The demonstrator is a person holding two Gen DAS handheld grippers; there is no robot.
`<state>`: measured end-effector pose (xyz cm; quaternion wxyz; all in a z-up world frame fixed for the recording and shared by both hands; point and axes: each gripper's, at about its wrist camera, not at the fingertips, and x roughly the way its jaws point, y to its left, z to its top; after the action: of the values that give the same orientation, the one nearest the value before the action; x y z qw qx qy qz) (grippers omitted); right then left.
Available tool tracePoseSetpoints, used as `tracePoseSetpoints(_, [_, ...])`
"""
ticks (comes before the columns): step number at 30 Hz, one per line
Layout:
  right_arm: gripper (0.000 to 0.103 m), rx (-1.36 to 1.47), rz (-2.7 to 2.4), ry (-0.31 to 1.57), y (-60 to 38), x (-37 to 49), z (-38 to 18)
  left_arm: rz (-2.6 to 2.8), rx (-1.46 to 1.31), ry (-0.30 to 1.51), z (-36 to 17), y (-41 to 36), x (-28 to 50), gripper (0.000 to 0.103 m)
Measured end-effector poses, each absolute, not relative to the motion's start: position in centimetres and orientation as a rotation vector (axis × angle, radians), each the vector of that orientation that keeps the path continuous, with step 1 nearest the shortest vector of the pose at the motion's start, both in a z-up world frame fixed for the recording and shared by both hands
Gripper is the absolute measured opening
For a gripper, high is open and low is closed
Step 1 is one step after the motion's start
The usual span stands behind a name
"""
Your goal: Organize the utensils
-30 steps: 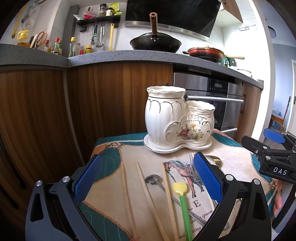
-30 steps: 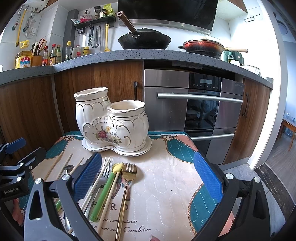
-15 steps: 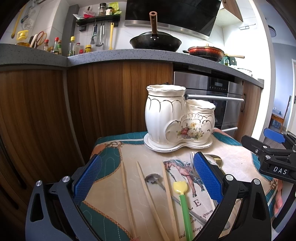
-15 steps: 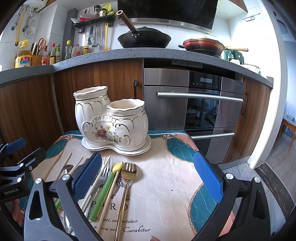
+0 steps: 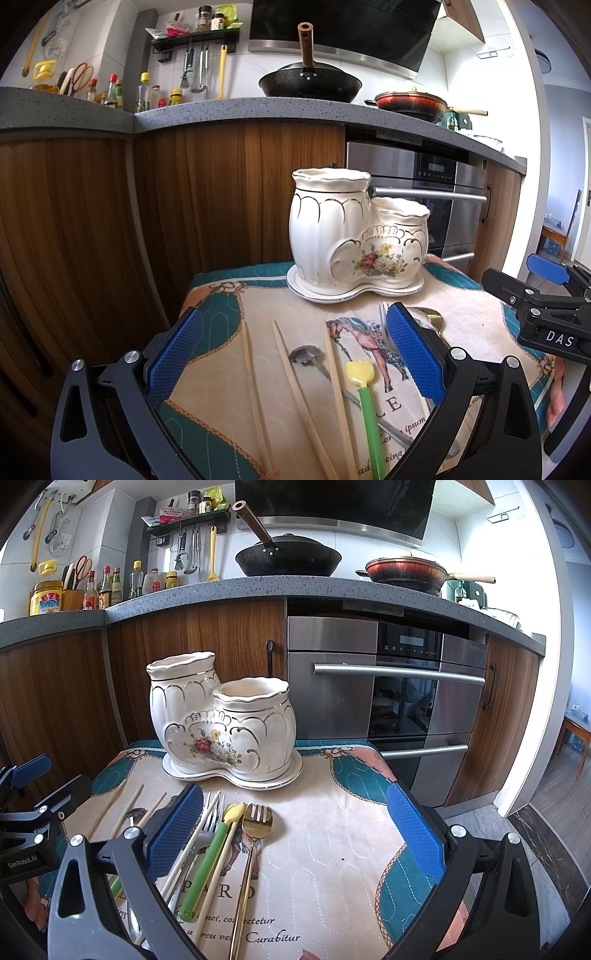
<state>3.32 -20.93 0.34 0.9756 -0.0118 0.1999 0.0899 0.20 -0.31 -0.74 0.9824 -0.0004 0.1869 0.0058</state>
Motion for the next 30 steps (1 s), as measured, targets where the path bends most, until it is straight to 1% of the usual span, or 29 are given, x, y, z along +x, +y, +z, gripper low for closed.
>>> tracePoseSetpoints(25, [0.098, -0.025, 0.181, 0.404, -21.0, 3.4, 0.2, 0.011, 0.002, 0.382, -0.7, -0.4, 0.3, 0.098])
tracePoseSetpoints(30, [0.098, 0.045, 0.202, 0.418, -21.9, 3.7, 0.5, -0.035, -0.009, 0.405, 0.0, 0.6, 0.6, 0.098])
